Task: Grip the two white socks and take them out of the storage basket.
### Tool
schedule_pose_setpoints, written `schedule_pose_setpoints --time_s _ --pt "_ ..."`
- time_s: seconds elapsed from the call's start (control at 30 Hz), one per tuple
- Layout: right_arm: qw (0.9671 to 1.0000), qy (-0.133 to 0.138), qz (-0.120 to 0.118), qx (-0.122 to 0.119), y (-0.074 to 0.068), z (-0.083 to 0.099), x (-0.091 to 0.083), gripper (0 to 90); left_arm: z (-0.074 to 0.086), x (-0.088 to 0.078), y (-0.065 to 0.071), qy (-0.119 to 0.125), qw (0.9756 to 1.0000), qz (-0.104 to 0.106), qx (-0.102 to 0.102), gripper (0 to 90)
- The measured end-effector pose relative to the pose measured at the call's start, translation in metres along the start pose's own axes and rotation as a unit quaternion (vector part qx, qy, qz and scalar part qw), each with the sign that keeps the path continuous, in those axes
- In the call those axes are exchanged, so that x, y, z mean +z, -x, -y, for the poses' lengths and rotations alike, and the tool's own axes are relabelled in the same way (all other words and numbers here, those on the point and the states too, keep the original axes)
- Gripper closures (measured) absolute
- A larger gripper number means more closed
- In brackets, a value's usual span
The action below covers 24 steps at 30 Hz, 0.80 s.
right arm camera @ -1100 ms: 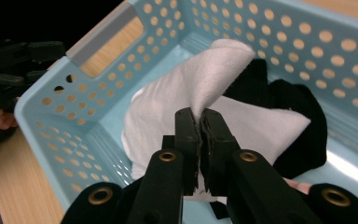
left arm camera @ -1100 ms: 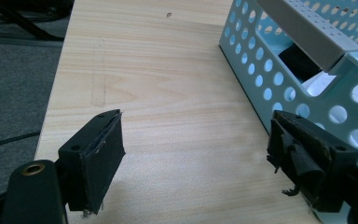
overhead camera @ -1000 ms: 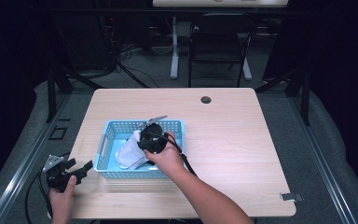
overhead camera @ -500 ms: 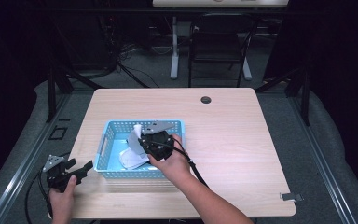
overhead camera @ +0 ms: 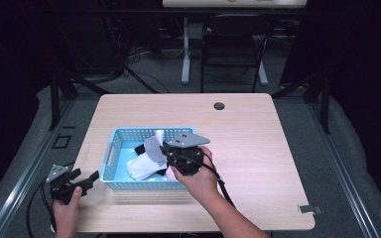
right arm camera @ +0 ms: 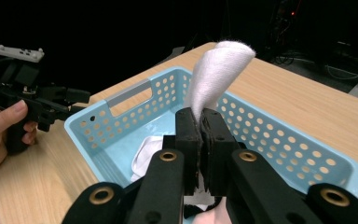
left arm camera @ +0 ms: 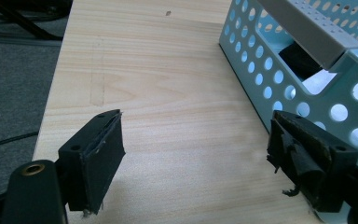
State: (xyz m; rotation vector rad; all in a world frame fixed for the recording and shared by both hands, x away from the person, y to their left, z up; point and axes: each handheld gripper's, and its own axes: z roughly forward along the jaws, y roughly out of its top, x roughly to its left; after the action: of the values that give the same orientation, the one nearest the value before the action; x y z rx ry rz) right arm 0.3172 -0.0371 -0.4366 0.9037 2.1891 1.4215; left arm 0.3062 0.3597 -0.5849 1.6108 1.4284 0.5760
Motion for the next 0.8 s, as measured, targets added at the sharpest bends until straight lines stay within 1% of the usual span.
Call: schedule_pose_setpoints --time_s 0.1,0.2,0.3,0.33,0.37,0.43,0.47,0.53,0.63,0.67,0.8 --pt "0.9999 0.015 0.001 0.004 0.003 0.0 -0.01 86.7 0.0 0.0 0.0 0.0 1.0 0.0 0.0 18.3" --pt "0.9997 0.022 0.002 0.011 0.007 0.001 -0.02 86.7 0.0 0.0 0.0 0.0 1.0 -0.001 0.001 18.3" --pt "0.9994 0.028 0.008 0.016 0.013 0.004 -0.03 86.7 0.0 0.0 0.0 -0.001 1.0 -0.001 0.001 18.3" --pt "0.9994 0.028 0.008 0.016 0.013 0.004 -0.03 86.7 0.0 0.0 0.0 -0.001 1.0 -0.001 0.001 18.3" --pt "0.9992 0.033 0.012 0.021 0.016 0.006 -0.035 86.7 0.0 0.0 0.0 -0.001 1.0 -0.001 0.001 18.3" --pt "0.9989 0.036 0.021 0.02 0.02 0.008 -0.042 86.8 0.0 0.0 0.0 -0.001 1.0 -0.002 0.001 18.3" --pt "0.9986 0.043 0.023 0.022 0.021 0.009 -0.045 86.8 0.0 0.0 0.0 -0.001 1.0 -0.002 0.001 18.3" --pt "0.9981 0.048 0.028 0.026 0.024 0.01 -0.053 86.8 0.0 0.0 0.0 -0.001 1.0 -0.002 0.001 18.3" --pt "0.9978 0.05 0.035 0.025 0.027 0.011 -0.06 86.9 0.0 0.0 0.0 -0.001 1.0 -0.002 0.001 18.3" --pt "0.9974 0.053 0.042 0.027 0.03 0.014 -0.067 86.9 0.0 0.0 0.0 -0.001 1.0 -0.002 0.001 18.3" --pt "0.9964 0.056 0.055 0.032 0.037 0.018 -0.08 87.0 0.001 0.001 0.001 0.002 1.0 -0.002 0.001 18.3"
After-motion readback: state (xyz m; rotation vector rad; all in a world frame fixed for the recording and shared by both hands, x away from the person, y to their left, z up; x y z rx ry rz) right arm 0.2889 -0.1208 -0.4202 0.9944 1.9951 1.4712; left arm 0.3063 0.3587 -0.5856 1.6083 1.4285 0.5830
